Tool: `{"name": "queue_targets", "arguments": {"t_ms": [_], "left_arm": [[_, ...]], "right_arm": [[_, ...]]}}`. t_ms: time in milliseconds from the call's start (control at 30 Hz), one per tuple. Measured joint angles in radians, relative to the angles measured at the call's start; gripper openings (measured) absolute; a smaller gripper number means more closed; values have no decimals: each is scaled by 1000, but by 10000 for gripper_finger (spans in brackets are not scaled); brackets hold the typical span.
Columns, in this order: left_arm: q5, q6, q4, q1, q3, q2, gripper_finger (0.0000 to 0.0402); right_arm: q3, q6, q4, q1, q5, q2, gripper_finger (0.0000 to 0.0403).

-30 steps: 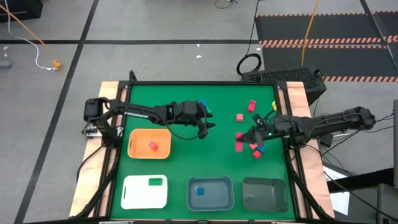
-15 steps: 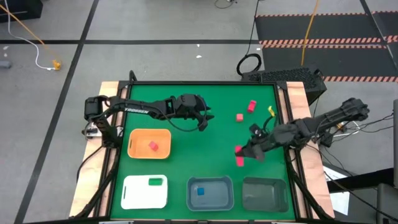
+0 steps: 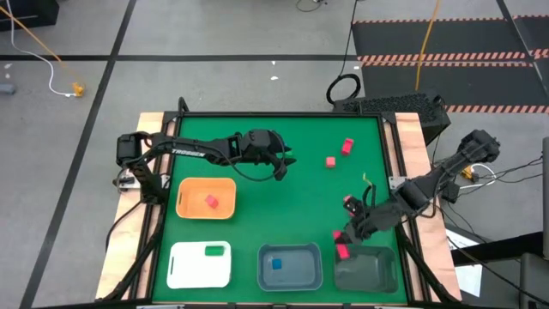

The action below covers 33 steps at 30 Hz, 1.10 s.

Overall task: Sort & place blocks by color
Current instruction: Put the bottom left red block into the gray bin

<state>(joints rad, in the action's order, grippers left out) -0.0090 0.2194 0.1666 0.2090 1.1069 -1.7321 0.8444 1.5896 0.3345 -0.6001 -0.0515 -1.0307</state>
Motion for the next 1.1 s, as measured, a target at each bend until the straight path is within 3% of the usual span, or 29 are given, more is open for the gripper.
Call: {"name": "queue_targets", "arguments": {"t_ms": [267, 433, 733, 1100], "left_arm": [[0, 3, 9, 0, 0, 0, 239], [-1, -1, 12, 0, 0, 0, 239], [-1, -2, -31, -2, -1, 0, 239], [-1, -8, -42, -2, -1, 0, 239]], "right_arm": [[0, 154, -4, -161, 5, -52, 44], [0, 270, 85, -215, 6, -85, 49], [0, 362, 125, -234, 160, -157, 55], [0, 362, 138, -232, 188, -195, 133]]}}
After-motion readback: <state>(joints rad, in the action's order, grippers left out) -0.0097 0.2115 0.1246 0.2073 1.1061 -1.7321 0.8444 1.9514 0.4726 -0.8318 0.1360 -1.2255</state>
